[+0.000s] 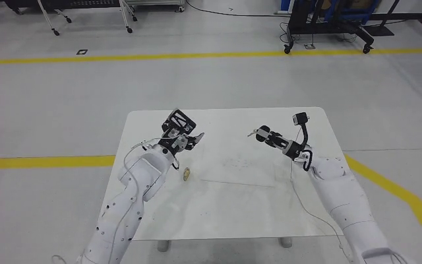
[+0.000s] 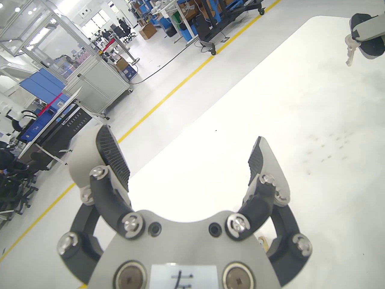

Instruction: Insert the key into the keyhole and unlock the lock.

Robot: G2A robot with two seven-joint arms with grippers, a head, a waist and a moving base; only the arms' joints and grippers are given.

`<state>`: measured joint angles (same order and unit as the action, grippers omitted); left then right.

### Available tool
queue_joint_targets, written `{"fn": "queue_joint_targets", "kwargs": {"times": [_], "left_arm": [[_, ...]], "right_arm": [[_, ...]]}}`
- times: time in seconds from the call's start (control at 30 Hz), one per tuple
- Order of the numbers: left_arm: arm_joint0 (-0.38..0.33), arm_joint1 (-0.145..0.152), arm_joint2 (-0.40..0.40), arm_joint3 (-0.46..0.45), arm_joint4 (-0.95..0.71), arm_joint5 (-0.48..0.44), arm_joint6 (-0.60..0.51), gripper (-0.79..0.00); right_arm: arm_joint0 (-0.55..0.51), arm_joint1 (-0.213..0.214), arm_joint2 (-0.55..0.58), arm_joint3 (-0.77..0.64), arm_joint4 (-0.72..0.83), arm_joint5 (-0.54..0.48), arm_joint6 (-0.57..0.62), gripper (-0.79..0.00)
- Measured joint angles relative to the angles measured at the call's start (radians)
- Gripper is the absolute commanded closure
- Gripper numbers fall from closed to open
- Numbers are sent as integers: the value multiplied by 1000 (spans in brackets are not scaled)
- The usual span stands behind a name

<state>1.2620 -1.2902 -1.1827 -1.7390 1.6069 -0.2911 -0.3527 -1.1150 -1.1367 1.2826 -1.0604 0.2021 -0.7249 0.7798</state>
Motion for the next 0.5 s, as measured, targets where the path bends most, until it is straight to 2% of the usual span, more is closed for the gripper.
{"fn": "queue_joint_targets", "kwargs": {"times": [0.07,0.2,0.23,0.37,0.5], "left_arm": [[0,-7,-4,17,-115,-26,-14,-785],[-40,-20,-25,88,-548,-81,-129,-785],[-52,-22,-26,102,-614,-87,-155,-785],[-88,-28,-28,169,-890,-98,-243,-785],[-134,-34,-23,264,-1209,-82,-392,-785]], "right_arm": [[-13,-3,-6,-13,29,13,-7,0],[-17,-11,-30,-15,174,91,50,0],[-8,-14,-39,-8,195,111,68,0],[41,-27,-83,27,238,185,111,0],[81,-42,-121,54,265,245,114,0]]}}
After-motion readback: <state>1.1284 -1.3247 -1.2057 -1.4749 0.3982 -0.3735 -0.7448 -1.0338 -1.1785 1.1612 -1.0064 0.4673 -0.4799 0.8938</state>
